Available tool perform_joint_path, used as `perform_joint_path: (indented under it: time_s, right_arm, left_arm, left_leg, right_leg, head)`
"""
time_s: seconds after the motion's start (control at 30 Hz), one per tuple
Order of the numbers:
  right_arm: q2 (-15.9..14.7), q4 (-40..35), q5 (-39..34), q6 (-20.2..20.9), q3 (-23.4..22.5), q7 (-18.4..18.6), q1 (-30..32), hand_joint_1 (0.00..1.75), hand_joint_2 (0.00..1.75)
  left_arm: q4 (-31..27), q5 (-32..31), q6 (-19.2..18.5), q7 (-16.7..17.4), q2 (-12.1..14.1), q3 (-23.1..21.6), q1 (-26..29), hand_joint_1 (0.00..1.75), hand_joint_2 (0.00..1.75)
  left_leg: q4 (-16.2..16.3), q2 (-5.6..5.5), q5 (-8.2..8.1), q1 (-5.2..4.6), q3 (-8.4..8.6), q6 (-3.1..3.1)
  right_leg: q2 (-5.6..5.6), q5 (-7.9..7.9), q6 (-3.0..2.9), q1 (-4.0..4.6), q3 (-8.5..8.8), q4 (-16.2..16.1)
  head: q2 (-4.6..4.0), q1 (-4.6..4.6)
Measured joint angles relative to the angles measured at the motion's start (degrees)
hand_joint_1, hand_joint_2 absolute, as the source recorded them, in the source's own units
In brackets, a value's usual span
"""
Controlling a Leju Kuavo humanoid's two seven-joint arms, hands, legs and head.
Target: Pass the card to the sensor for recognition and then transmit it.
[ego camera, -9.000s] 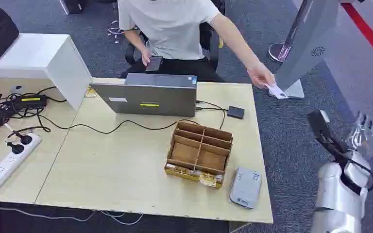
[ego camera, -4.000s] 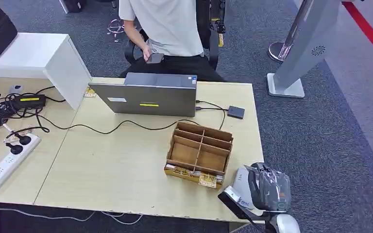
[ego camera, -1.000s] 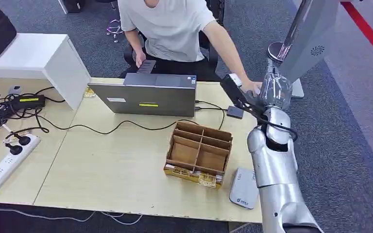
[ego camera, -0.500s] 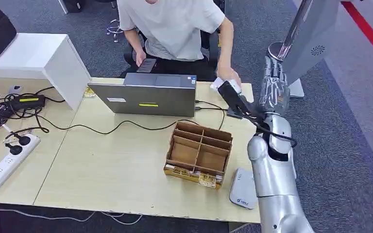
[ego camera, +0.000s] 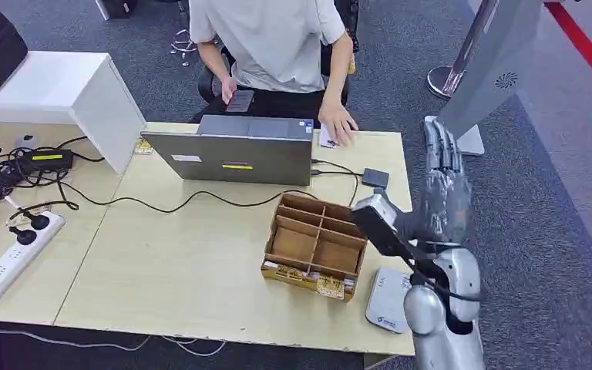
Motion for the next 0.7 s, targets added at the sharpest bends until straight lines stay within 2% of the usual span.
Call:
perform_joint_path:
  time_s: [0.13, 0.3, 0.47, 0.63, 0.7]
  right_arm:
    - [-3.21, -8.62, -1.92, -3.01, 1.5, -2.45, 9.82, 0.0, 1.75]
    - [-5.33, -13.54, -1.24, -4.11, 2.55, -3.17, 15.61, 0.0, 1.75]
    - [-6.49, -15.03, 1.46, -6.97, 3.71, -3.36, 20.48, 0.0, 1.75]
    - [-7.76, -14.52, 6.52, -9.9, 6.1, -0.1, 23.01, 0.0, 1.75]
    - [-8.63, -13.24, 11.31, -12.51, 7.97, 3.4, 23.31, 0.0, 1.75]
  left_arm:
    - [0.0, 0.92, 0.33, 0.0, -0.28, 1.53, 0.12, 0.0, 1.75]
    - [0.0, 1.44, 0.78, -0.02, -0.5, 2.53, 0.06, 0.0, 1.75]
    - [0.0, 1.9, 0.96, -0.2, -0.81, 3.41, 0.06, 0.0, 1.75]
    - [0.0, 1.72, 1.0, -0.68, -0.94, 3.74, 0.0, 0.0, 1.75]
    - [0.0, 1.51, 0.98, -0.81, -0.96, 3.84, -0.03, 0.0, 1.75]
  left_leg:
    - [0.0, 0.11, -0.18, -0.01, 0.0, 0.04]
    - [0.0, 0.13, -0.18, -0.01, 0.05, 0.04]
    - [-0.01, 0.16, -0.18, 0.0, 0.07, 0.04]
    - [-0.01, 0.15, -0.18, 0.0, 0.06, 0.03]
    - [-0.02, 0.19, -0.18, 0.0, 0.07, 0.04]
  right_leg:
    - [0.06, -0.12, -0.02, -0.01, 0.0, -0.01]
    - [0.07, -0.13, -0.03, -0.01, 0.01, -0.02]
    - [0.1, -0.12, -0.03, 0.0, 0.03, -0.01]
    - [0.09, -0.14, -0.05, 0.0, 0.04, -0.01]
    - [0.13, -0.14, -0.05, 0.0, 0.03, -0.01]
  head:
    - [0.02, 0.02]
    - [0.0, 0.0]
    - [0.0, 0.0]
    - [0.0, 0.02]
    - [0.0, 0.0]
